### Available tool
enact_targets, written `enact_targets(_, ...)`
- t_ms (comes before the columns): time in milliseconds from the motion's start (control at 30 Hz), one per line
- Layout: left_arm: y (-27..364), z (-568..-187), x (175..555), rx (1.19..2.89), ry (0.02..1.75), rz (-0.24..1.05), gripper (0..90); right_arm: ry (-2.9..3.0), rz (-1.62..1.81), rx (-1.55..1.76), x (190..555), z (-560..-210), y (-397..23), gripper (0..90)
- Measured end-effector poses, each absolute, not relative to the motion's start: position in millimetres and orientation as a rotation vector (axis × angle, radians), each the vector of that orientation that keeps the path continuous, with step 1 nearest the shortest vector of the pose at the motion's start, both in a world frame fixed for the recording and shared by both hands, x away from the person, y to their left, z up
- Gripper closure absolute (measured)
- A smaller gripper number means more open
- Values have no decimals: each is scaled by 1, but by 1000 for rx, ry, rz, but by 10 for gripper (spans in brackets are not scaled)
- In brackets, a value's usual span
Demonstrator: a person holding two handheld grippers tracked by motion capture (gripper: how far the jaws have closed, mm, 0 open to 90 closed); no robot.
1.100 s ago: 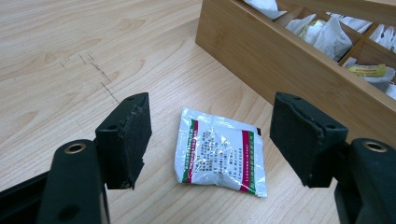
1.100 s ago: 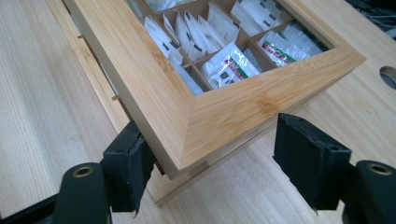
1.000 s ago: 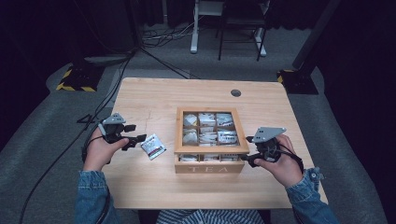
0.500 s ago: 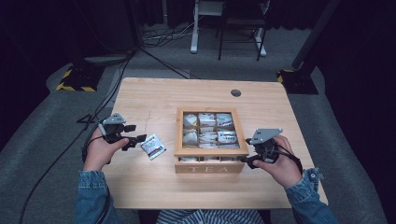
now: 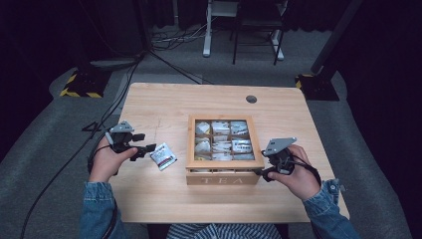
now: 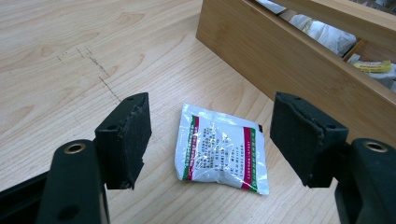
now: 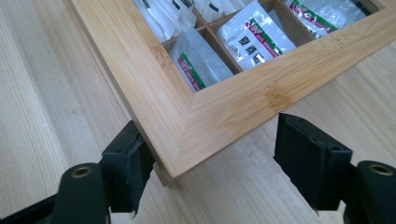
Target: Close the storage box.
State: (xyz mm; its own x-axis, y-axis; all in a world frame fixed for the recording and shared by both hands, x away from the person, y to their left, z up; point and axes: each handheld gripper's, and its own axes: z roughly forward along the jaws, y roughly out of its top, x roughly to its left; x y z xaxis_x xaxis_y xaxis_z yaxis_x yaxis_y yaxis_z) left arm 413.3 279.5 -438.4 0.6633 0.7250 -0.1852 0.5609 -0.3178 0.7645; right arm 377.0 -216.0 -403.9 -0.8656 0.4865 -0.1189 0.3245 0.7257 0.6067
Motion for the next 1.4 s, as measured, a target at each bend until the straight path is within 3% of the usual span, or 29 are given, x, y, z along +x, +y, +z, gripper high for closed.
enact_targets(433, 279, -441, 414, 2023, 1004, 235, 298, 2709, 859, 647, 380, -410, -215, 309)
enact_targets(767, 284, -442, 407, 2030, 1017, 246, 293, 2782, 813, 690, 381, -408, -213, 250)
enact_targets(1400, 302, -445, 387, 2009, 1072, 303, 280, 2488, 1245, 753, 401, -375, -237, 261)
